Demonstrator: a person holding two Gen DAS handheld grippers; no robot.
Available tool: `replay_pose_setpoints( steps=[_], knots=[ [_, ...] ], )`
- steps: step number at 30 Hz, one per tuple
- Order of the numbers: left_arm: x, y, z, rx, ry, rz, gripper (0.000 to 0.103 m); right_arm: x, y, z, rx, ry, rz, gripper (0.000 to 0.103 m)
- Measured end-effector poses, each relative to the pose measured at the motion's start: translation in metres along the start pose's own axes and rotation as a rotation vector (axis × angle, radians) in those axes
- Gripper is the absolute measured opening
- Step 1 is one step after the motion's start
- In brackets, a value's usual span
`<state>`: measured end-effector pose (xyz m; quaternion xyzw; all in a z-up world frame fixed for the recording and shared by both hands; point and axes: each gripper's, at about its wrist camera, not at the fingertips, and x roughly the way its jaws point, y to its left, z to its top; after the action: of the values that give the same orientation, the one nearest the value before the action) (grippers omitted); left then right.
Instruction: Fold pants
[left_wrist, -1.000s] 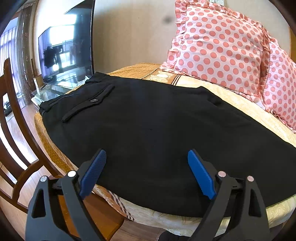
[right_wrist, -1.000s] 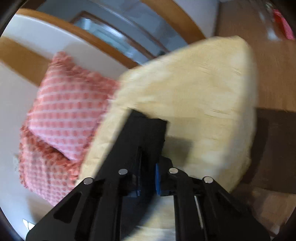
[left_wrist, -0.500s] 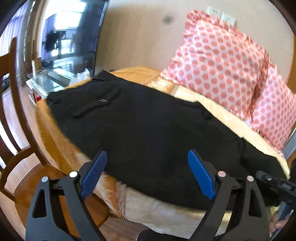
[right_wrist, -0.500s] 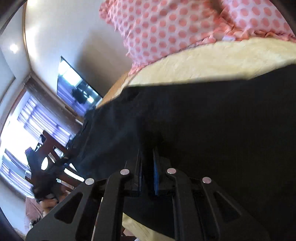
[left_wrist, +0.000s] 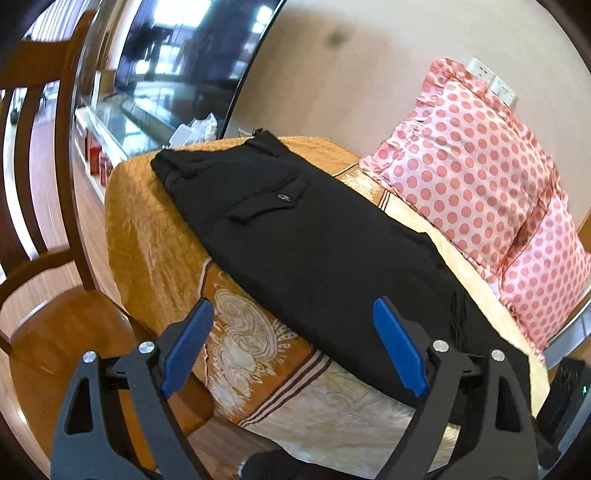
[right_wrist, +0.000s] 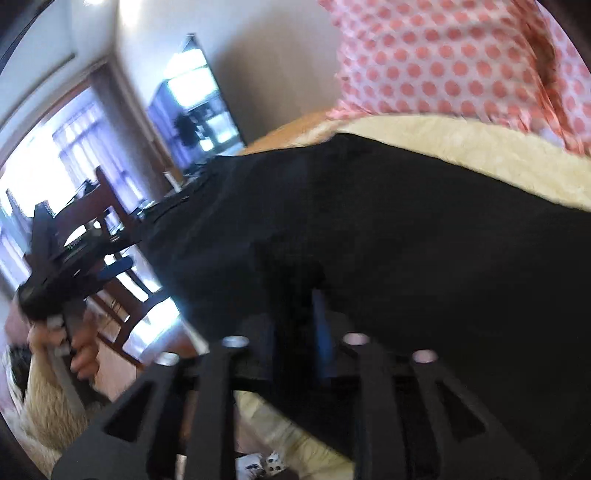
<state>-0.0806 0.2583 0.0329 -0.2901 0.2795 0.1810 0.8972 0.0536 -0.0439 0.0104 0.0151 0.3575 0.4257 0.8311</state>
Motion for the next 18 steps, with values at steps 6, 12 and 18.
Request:
replay_pose_setpoints(
  steps=[6, 12, 18],
  knots=[
    [0.005, 0.013, 0.005, -0.078, 0.016, -0.03, 0.088, -0.02, -0.004, 0.006, -0.017, -0.075, 0.005, 0.08],
    [0.018, 0.019, 0.007, -0.135, 0.066, -0.034, 0.088, -0.003, -0.009, -0.006, -0.05, -0.022, -0.015, 0.083],
    [0.026, 0.02, 0.02, -0.153, 0.055, 0.011, 0.088, -0.003, -0.014, -0.006, -0.02, -0.03, 0.025, 0.084]
  ],
)
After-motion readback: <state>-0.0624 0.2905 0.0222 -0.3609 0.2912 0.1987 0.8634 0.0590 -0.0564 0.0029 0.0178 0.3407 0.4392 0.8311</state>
